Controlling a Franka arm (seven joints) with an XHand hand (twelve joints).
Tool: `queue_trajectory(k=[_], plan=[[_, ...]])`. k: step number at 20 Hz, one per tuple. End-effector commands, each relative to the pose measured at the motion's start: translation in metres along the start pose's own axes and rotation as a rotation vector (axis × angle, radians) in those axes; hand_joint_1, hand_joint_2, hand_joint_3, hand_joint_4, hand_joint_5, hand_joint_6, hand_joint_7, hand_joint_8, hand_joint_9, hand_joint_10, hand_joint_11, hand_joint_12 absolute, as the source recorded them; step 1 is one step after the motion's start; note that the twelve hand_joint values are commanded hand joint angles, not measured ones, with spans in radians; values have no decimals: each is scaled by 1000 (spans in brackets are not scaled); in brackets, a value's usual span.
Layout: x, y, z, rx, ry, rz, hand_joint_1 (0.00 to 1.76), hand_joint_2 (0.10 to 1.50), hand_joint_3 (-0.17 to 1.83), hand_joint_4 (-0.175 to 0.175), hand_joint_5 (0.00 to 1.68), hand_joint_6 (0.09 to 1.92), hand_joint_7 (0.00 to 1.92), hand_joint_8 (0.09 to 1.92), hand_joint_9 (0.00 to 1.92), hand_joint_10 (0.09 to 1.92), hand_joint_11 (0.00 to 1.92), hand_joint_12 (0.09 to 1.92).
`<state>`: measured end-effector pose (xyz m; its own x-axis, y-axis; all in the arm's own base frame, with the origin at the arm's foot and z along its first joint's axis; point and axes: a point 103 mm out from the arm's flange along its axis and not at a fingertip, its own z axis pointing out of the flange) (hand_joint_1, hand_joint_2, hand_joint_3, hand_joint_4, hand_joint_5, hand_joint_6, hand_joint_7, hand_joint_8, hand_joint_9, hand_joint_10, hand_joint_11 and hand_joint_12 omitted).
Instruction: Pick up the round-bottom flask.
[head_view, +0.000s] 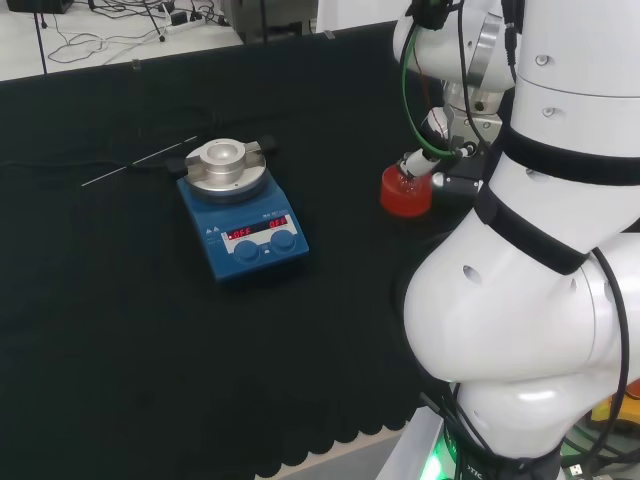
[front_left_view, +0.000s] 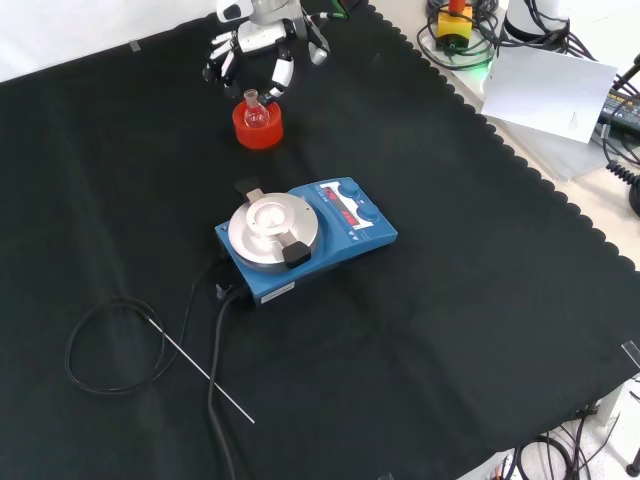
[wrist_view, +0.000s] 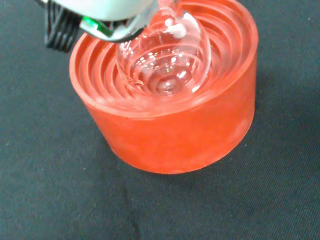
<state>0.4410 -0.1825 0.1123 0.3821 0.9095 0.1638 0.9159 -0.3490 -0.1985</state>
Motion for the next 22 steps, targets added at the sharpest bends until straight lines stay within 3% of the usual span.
queue_trajectory(k=[1,10,12,16,17,18,19,22], plan=[[1,0,1,2,-1,2,938,648,656,-62,825,783,218,675,392,693,0,1379],[3,2,2,3,3,-3,950,656,655,-71,883,810,234,682,400,693,0,1401],[15,0,5,0,-9,-3,950,657,655,-73,886,812,235,682,401,693,0,1403],[9,2,4,-11,-19,-16,951,658,655,-74,892,816,236,683,401,692,0,1406],[7,2,2,-19,-28,-19,992,703,622,12,962,861,246,688,410,694,0,1417],[7,2,1,-26,-41,-17,1032,737,597,69,1024,893,262,693,424,694,2,1423],[9,2,1,-28,-50,-15,1061,750,596,87,1064,915,277,694,442,690,11,1422],[12,1,-1,-34,-68,-8,1093,739,641,93,1104,950,306,687,478,671,32,1416]])
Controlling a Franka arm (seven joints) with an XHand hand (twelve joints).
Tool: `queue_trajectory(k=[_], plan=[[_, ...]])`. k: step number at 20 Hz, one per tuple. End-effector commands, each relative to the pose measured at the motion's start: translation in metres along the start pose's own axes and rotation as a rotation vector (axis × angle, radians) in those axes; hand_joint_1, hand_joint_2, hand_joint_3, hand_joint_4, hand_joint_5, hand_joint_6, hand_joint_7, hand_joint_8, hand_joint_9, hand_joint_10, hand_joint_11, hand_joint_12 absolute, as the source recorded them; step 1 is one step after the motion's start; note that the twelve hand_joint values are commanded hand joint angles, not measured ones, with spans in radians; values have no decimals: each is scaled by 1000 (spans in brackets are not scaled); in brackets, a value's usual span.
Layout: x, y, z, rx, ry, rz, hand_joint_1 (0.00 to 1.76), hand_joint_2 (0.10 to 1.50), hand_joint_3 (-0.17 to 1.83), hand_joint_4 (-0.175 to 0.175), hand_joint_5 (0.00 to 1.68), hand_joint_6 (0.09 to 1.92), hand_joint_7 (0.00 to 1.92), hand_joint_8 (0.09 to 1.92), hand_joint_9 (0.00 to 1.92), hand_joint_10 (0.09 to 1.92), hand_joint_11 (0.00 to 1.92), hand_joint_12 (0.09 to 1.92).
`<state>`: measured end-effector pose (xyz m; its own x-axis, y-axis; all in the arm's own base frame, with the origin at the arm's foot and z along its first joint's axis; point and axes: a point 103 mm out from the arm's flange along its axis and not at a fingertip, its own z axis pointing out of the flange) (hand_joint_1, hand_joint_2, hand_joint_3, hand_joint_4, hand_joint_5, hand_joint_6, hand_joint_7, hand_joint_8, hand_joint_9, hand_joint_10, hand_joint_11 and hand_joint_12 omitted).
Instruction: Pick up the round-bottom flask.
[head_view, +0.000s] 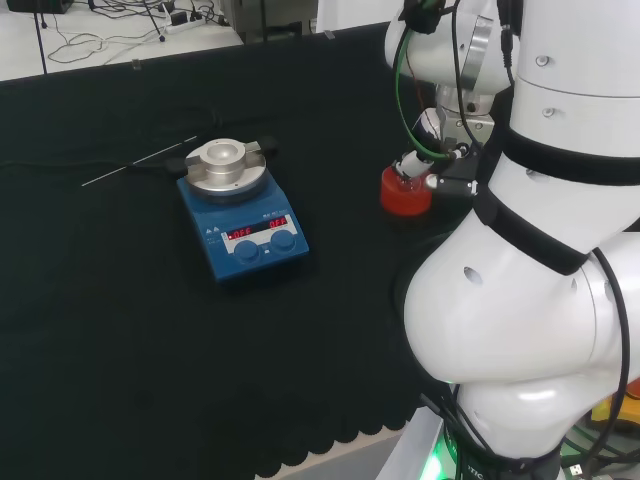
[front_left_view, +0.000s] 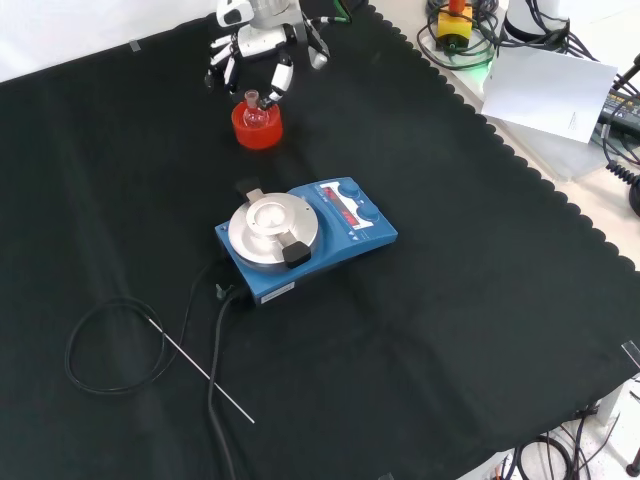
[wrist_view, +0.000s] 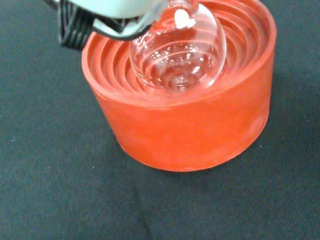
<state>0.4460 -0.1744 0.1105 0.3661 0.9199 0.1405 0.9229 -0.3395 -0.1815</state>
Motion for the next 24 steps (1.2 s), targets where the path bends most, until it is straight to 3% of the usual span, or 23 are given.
queue_trajectory(k=[1,7,13,24], plan=[[2,-1,-6,-18,-42,6,1096,737,647,93,1107,954,310,687,483,669,36,1416],[4,-3,-15,-19,-45,6,1098,730,663,91,1109,961,335,693,506,669,56,1417],[6,-9,-32,10,-45,0,1099,728,666,91,1110,961,338,694,510,668,60,1416],[24,-28,-72,85,-104,-8,1098,709,695,111,1120,957,326,687,509,653,61,1410]])
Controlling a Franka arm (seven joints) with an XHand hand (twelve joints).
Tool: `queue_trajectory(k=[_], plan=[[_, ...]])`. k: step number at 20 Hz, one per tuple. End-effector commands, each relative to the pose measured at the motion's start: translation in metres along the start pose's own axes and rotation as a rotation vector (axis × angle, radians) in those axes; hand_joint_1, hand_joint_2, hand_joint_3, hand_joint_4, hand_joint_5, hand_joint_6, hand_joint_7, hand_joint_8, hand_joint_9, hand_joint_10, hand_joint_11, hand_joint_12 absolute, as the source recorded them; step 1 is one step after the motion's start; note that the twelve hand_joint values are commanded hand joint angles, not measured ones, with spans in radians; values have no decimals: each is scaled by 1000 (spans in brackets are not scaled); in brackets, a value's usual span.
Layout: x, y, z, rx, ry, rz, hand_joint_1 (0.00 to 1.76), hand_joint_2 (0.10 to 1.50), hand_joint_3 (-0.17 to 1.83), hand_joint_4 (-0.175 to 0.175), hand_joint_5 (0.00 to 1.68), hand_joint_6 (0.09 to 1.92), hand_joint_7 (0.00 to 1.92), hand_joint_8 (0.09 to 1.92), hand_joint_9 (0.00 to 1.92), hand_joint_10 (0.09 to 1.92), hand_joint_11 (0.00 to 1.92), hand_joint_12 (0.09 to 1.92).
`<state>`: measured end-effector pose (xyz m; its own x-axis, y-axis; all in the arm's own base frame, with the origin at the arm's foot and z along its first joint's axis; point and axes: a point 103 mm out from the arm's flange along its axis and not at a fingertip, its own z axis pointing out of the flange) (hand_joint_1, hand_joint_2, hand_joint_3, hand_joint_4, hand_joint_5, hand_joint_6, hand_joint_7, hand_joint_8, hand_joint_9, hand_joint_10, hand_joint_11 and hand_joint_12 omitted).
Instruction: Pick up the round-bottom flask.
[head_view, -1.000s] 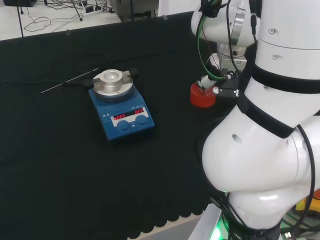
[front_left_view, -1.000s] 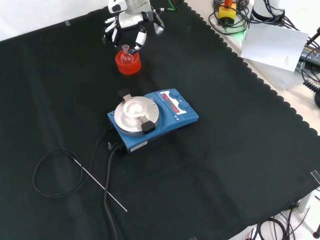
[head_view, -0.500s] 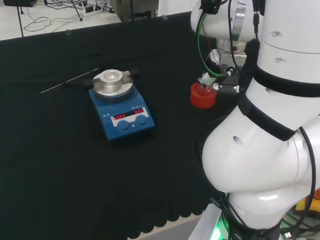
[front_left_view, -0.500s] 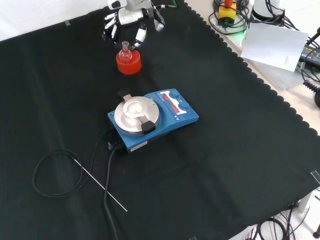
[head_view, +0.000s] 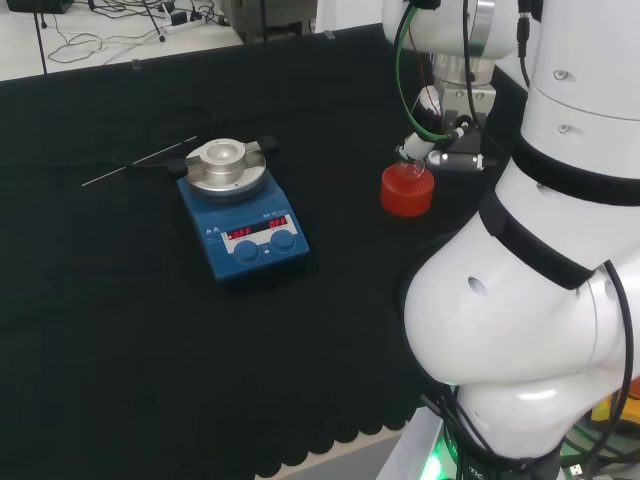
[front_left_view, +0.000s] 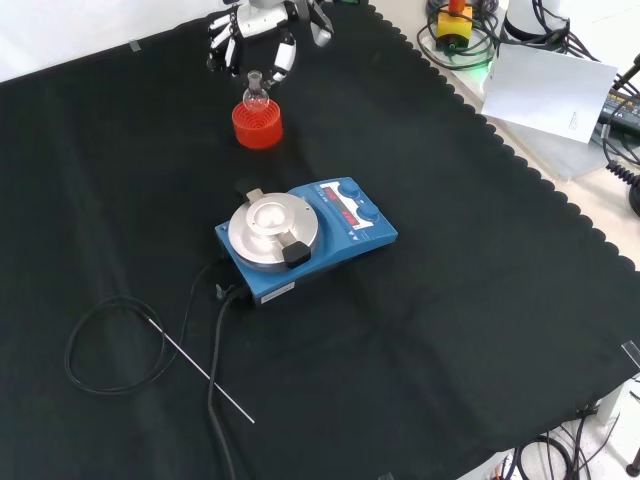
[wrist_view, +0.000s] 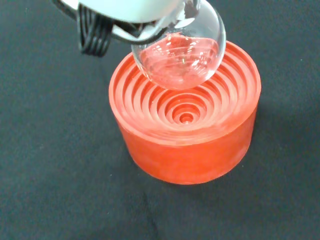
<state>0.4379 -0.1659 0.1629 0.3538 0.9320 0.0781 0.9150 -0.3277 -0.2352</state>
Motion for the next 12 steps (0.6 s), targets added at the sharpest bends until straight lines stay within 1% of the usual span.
queue_trajectory(k=[1,4,7,12], plan=[[13,-11,-27,35,-44,-7,1098,708,696,113,1121,956,322,685,507,652,60,1410],[21,-15,-37,46,-54,-16,1097,705,700,118,1122,955,312,682,501,649,58,1411],[31,-18,-46,40,-70,-27,1097,703,703,123,1123,954,307,681,499,648,57,1412],[57,-22,-58,26,-84,-53,1096,701,705,127,1124,953,305,681,497,647,55,1412]])
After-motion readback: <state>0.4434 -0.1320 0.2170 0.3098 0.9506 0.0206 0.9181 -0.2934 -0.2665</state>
